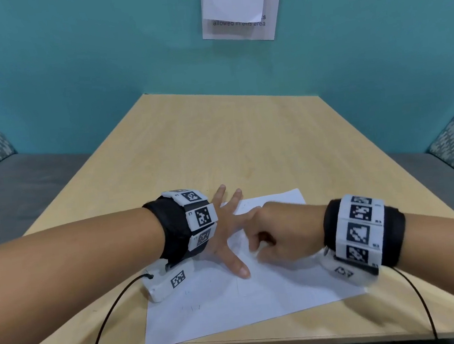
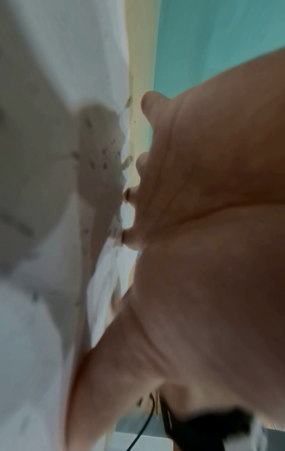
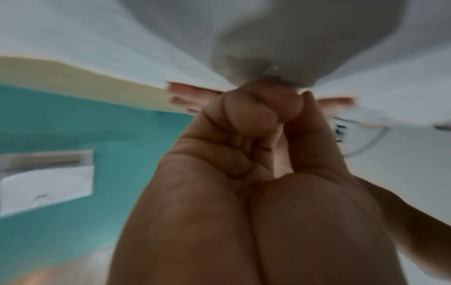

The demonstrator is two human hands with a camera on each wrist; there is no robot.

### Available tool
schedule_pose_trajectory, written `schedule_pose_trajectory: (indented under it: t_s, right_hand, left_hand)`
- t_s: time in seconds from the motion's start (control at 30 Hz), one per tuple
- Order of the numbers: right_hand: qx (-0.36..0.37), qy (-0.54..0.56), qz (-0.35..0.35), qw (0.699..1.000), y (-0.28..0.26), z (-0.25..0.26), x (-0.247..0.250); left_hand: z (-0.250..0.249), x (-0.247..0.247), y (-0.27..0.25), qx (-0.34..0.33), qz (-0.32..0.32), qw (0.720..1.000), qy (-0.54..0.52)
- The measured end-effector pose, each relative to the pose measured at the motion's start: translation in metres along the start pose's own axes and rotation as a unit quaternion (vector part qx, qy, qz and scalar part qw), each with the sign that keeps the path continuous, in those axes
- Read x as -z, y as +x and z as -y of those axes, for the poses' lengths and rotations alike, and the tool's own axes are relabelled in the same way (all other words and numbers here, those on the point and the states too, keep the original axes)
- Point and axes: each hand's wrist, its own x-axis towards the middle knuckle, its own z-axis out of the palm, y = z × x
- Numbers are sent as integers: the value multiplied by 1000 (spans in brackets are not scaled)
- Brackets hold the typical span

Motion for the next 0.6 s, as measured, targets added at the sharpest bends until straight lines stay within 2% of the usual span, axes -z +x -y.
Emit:
schedule_pose_trajectory:
  t_s: [0.07,0.2,0.33,0.47,0.6]
  right_hand:
    - [9,3,16,1000,0,2,-1]
    - [-49,-17,-31,998,4,-17,14]
    - [0,-7,8,1000,-4,2,0]
    - [-64,-9,-33,997,1,-20,16]
    - [-12,-6,-1,1000,-3,-2,3]
  left_hand:
    - [0,0,1,3,2,1000,5]
    - [-1,3,1,13,7,1000,-1]
    - [2,0,0,7,1,1000,4]
    - [-1,0,0,9,-12,1000,2]
    - [1,1,0,12,3,1000,9]
